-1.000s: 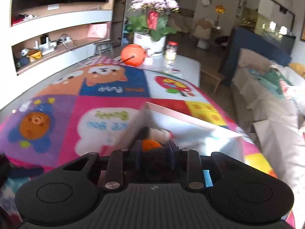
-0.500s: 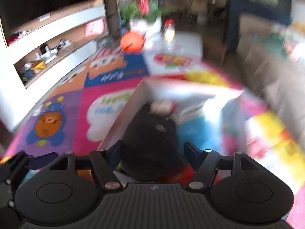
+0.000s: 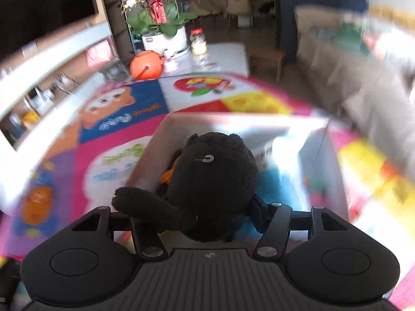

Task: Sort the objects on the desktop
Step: 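Press the black plush toy down into the box with the right tool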

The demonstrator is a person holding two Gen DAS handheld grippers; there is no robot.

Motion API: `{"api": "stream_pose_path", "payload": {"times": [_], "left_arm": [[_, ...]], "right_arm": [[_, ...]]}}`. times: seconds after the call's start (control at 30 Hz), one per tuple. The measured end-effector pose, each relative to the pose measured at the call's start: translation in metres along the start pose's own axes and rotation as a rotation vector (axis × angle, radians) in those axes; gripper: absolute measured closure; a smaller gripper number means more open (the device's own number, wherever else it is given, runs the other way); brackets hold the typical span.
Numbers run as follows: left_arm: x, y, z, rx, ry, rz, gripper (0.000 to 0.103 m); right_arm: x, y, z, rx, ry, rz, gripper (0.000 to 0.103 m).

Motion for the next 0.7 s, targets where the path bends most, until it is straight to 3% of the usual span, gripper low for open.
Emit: {"api": "stream_pose_path", "payload": {"times": [0.07, 0.13, 0.3, 0.4, 0.5, 0.6, 0.7], "left_arm": [[0.0, 0.0, -0.001, 0.002, -0.006, -0.002, 0.002], [0.0, 0.0, 0.0, -0.007, -0.007, -0.005, 0.002], [-0.001, -0.001, 0.005, -0.029, 0.009, -0.006, 0.002], [0.0, -0.002, 0.005, -0.028, 0.012, -0.003, 0.002], [0.0, -0.001, 0.003, -0.026, 0.005, -0.006, 0.002], [-0.001, -0.001, 0.003, -0.031, 0.001, -0.007, 0.002], [-0.001, 0.0, 0.002, -0.034, -0.001, -0.01, 0.002]], "right_arm": [[0.007, -0.002, -0.006, -0.13, -0.144, 0.051, 0.044], [0.006, -0.003, -0.008, -0.138, -0.155, 0.03, 0.042], [-0.003, 0.016, -0.015, -0.068, -0.069, -0.013, 0.037], [-0.009, 0.049, -0.009, 0.086, 0.183, -0.144, 0.032], [-0.01, 0.069, -0.002, 0.302, 0.441, -0.263, 0.042], [-0.014, 0.073, -0.008, 0.268, 0.389, -0.236, 0.059], [-0.024, 0.079, -0.009, 0.205, 0.276, -0.265, 0.062]]}}
Point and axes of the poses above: each gripper's, at about its wrist camera, not at the fingertips, and y roughly against the way its jaws point, z to its left, x to its underside, the point moved 5 cm from there along -y, roughly the way its jaws point, and after that the axes turned 15 degrees about -z, right-handed, at the moved point
